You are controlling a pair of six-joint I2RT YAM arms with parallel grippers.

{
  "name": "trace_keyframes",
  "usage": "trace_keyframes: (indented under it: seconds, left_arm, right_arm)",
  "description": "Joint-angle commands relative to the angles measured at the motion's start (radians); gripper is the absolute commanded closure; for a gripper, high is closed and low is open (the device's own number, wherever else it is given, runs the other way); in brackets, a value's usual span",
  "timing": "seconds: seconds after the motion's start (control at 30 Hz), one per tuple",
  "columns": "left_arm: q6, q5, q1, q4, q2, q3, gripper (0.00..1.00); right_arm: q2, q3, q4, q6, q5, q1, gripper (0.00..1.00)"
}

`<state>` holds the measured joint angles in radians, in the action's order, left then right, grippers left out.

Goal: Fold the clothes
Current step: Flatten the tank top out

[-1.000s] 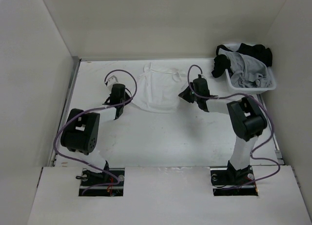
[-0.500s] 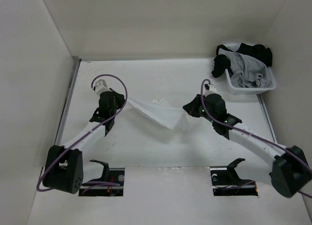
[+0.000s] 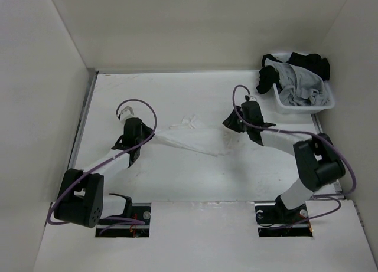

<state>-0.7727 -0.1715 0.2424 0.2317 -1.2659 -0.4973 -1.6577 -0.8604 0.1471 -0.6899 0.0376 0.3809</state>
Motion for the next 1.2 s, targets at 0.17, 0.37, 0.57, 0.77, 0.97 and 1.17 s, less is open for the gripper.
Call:
trace_keyframes:
  seconds: [0.17, 0.37, 0.57, 0.77, 0.97, 1.17]
  left_arm:
    - [-0.02, 0.02, 0.004, 0.04, 0.051, 0.055, 0.97]
    - [-0.037, 0.029, 0.008, 0.075, 0.062, 0.085, 0.97]
    - [-0.033, 0.038, 0.005, 0.072, 0.103, 0.115, 0.97]
    - [-0.033, 0.049, -0.002, 0.077, 0.115, 0.132, 0.96]
    - [-0.03, 0.053, -0.002, 0.075, 0.117, 0.128, 0.96]
    - [-0.031, 0.053, -0.004, 0.077, 0.103, 0.126, 0.96]
  right_arm:
    - [0.375, 0.377, 0.074, -0.048, -0.036, 0.193, 0.92]
    - [0.405, 0.431, 0.126, -0.103, -0.082, 0.322, 0.78]
    - [0.323, 0.397, 0.18, -0.106, -0.093, 0.307, 0.62]
    - [0.276, 0.385, 0.221, -0.118, -0.091, 0.293, 0.62]
    - [0.268, 0.371, 0.227, -0.119, -0.084, 0.284, 0.62]
    - [0.248, 0.36, 0.226, -0.119, -0.071, 0.253, 0.68]
